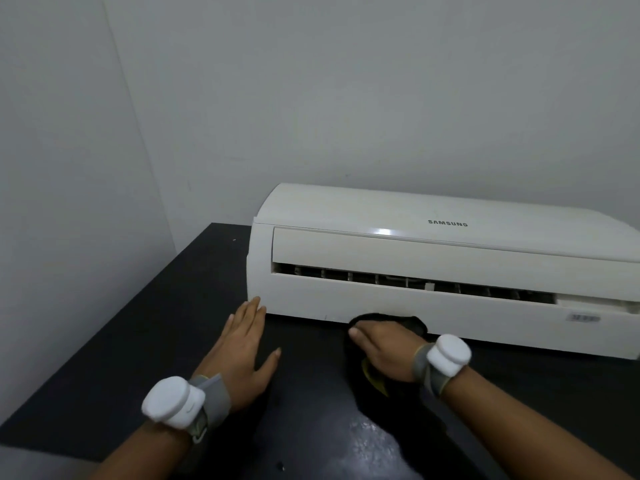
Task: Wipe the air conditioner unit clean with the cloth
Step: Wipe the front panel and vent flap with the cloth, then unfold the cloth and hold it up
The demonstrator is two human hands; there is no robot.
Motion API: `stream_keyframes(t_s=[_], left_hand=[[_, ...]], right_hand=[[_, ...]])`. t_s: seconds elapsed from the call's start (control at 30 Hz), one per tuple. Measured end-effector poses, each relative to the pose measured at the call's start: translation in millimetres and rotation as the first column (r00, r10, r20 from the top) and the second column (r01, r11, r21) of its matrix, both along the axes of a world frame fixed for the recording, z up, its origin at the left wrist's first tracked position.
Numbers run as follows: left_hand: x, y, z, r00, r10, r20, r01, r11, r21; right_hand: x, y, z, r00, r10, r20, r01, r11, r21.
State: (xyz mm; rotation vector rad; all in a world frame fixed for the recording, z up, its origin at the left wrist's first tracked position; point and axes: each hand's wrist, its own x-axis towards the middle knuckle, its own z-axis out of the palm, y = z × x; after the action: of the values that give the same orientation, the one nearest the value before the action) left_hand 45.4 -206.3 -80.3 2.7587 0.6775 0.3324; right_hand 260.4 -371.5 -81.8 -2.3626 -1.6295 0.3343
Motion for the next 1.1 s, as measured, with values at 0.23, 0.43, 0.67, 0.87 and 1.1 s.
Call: stream_keyframes(t_s=[0.23, 0.43, 0.67, 0.87, 1.1], left_hand=[[35.1, -35.4, -0.3, 0.990, -0.141, 0.016, 0.142, 0.979, -0.145], [62.6, -73.0, 18.7, 0.941, -0.334, 0.046, 0.323, 0.851, -0.415], [76.3, -96.9, 49.8, 0.842, -0.414, 0.346, 0.538, 0.594, -0.598], [70.6, -104.8, 78.5, 0.778, -0.399, 0.486, 0.623, 0.390, -0.678], [66.8, -99.8, 93.2, 0.770, -0.335, 0.544, 0.632, 0.523, -0.572]], right_hand=[[12.5, -55.4, 33.5, 0.886, -0.099, -0.452, 0.210, 0.956, 0.203], [-8.3, -88.0, 75.8, 0.635, 0.117, -0.763, 0.303, 0.871, 0.386], [-22.6, -99.8, 127.5, 0.495, 0.344, -0.798, 0.361, 0.753, 0.549], [-23.0, -109.5, 159.4, 0.538, 0.389, -0.748, 0.321, 0.726, 0.608], [-18.5, -120.5, 200.5, 0.751, 0.230, -0.619, 0.338, 0.672, 0.659]])
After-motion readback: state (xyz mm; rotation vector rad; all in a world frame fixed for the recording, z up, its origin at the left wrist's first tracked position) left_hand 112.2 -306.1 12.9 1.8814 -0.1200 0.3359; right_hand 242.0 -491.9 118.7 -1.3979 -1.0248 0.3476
